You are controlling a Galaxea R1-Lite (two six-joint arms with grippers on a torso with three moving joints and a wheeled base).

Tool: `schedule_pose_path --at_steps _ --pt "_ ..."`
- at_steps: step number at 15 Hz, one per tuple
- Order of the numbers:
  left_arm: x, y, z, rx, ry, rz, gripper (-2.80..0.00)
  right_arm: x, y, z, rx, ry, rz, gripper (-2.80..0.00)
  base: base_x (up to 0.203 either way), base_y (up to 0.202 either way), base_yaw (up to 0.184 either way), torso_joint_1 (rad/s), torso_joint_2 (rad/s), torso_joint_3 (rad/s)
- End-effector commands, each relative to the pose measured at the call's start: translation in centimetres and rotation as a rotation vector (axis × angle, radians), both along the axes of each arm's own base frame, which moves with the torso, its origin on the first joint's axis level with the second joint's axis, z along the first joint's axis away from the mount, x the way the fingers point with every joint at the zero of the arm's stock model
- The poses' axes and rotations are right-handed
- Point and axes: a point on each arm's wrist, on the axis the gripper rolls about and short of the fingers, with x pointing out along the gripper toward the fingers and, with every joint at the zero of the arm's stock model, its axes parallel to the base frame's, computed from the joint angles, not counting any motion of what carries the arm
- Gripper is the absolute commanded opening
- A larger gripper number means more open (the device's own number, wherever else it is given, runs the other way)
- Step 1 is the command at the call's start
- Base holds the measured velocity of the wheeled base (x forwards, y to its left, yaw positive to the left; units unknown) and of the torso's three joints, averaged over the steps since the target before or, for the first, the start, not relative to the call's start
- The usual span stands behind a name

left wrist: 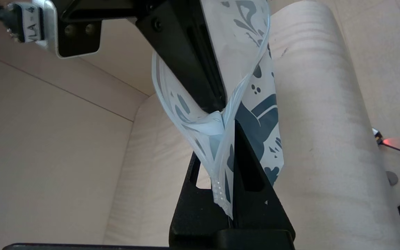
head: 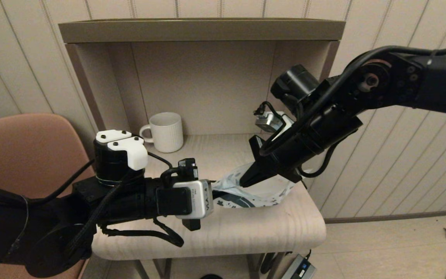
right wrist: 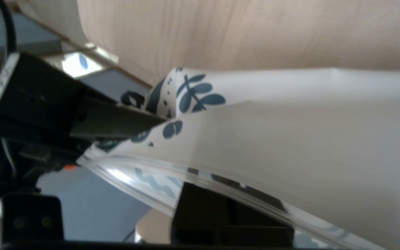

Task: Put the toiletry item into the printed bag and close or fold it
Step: Place the toothpaste in the storage bag

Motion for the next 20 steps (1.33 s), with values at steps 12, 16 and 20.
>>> schedule_pose_path --at_steps 12,16,20 --pt "1.5 -0.2 -1.3 -0.013 0.103 0.033 -2.8 -3.0 -1.3 3.1 0.035 -0.071 0.024 -2.8 0.0 0.0 0.0 0.0 0.0 0.0" --pt "1.8 0.2 -1.3 -0.015 0.109 0.05 -2.8 -2.9 -1.4 3.1 0.03 -0.078 0.027 -2.8 0.0 0.0 0.0 0.0 0.0 0.0" --pt "2.9 0.5 -0.1 -0.156 0.342 0.119 -2.8 -4.4 -2.5 4.4 0.036 -0.154 0.068 -2.8 0.0 0.0 0.0 0.0 0.0 0.0"
